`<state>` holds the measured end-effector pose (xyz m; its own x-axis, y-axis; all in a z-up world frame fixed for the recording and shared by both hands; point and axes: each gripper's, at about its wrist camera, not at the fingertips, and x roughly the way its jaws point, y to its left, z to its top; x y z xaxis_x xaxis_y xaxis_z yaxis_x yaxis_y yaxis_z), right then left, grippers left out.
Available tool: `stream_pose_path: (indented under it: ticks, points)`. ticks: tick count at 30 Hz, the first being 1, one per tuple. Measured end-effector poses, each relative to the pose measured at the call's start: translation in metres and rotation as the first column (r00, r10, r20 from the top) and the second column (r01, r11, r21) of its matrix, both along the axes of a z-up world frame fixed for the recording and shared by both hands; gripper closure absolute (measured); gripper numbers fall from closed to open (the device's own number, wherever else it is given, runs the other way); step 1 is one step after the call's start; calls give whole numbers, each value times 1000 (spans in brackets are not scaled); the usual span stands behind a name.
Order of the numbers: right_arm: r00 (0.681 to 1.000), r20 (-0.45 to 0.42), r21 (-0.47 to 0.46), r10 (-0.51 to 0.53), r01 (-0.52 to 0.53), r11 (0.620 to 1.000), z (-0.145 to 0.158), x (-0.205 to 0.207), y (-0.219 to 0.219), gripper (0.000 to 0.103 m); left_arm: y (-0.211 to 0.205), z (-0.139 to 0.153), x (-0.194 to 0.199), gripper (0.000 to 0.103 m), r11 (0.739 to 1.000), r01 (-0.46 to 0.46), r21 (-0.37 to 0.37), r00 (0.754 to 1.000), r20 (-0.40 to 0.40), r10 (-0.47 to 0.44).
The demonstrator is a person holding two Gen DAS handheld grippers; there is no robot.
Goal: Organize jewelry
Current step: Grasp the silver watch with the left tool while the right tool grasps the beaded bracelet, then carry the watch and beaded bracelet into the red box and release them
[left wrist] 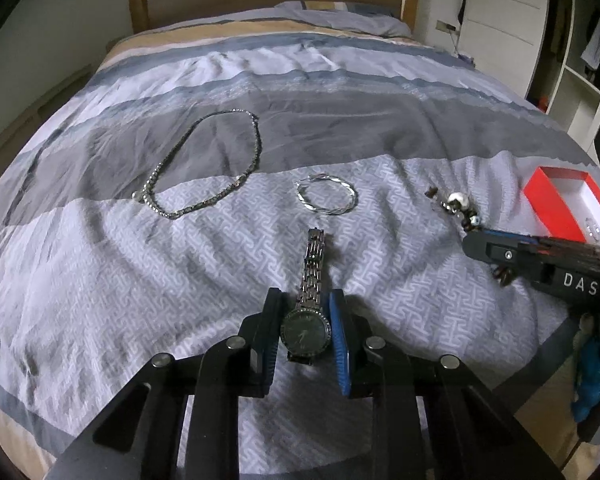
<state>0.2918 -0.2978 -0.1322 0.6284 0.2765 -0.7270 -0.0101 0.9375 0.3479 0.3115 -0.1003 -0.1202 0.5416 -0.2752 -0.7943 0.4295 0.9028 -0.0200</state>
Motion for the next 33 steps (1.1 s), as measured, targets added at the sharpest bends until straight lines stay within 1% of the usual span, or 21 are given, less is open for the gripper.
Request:
stream_pose_path:
  ticks: [4,9,13,17,23,29,33]
  points:
    - [1000,29,3,9,-9,1000,10,-16,2,89,2,9,-10,80,1000,0,-26,1000,-5,0]
    - [996,87,13,16,-17,1000,37,-40,4,89,5,27,-27,80,998,1,-63,1000,7,0]
    - [992,126,28,8,-11,1000,60,-60,4,89,10,51,-45,80,996,2,-90,1000,28,1]
    - [987,162,31,3,-8,999,83,-88,5,89,14,73,-65,80,995,9,-96,999,54,-4]
    - [980,198,26,-10,5,1000,109,-131,4,89,14,104,-101,80,994,29,-101,996,90,-20]
    - [971,231,23,-60,56,998,127,-175,-18,89,-6,127,-133,80,991,75,-111,992,112,-63]
    - [965,236,5,-114,116,993,133,-202,-53,89,-34,135,-146,80,984,122,-127,988,113,-107]
